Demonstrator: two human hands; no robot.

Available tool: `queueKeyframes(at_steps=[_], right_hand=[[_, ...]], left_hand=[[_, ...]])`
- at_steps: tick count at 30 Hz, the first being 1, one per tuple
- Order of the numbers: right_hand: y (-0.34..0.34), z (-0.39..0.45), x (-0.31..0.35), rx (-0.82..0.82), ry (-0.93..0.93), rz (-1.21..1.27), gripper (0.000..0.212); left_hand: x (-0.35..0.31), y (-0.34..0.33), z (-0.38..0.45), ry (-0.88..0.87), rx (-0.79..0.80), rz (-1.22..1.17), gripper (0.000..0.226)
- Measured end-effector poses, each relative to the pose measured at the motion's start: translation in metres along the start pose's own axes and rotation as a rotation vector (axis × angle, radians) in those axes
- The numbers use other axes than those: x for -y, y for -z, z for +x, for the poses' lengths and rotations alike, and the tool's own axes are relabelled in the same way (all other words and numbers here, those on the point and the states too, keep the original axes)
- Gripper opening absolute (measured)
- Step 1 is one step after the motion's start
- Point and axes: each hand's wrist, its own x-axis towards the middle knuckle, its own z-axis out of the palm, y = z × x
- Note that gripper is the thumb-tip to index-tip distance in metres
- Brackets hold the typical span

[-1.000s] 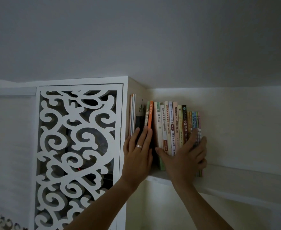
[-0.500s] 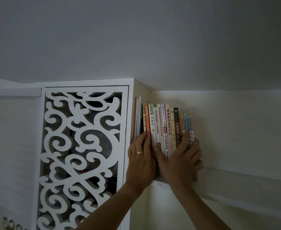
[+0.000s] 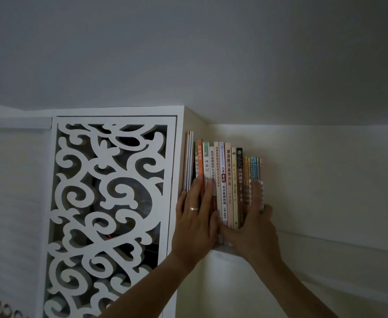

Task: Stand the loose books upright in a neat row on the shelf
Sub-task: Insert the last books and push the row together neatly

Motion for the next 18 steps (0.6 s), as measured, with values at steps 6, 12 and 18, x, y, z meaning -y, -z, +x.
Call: queueKeyframes(at_steps=[6, 12, 18], right_hand=[[-0.007, -0.001, 0.009, -0.006, -0.005, -0.001, 0.131], [0.004, -0.001, 0.008, 0.052, 0.009, 0.005, 0.138], [0.013, -0.001, -0.002, 0.082, 0.032, 0.175, 0.154]], left_hand=[[0.003, -0.003, -0.002, -0.007, -0.009, 0.004, 0.06], [0.001, -0.003, -0.001, 0.001, -0.008, 0.04, 0.061], [0.005, -0.003, -0.002, 0.003, 0.042, 0.029, 0.075]])
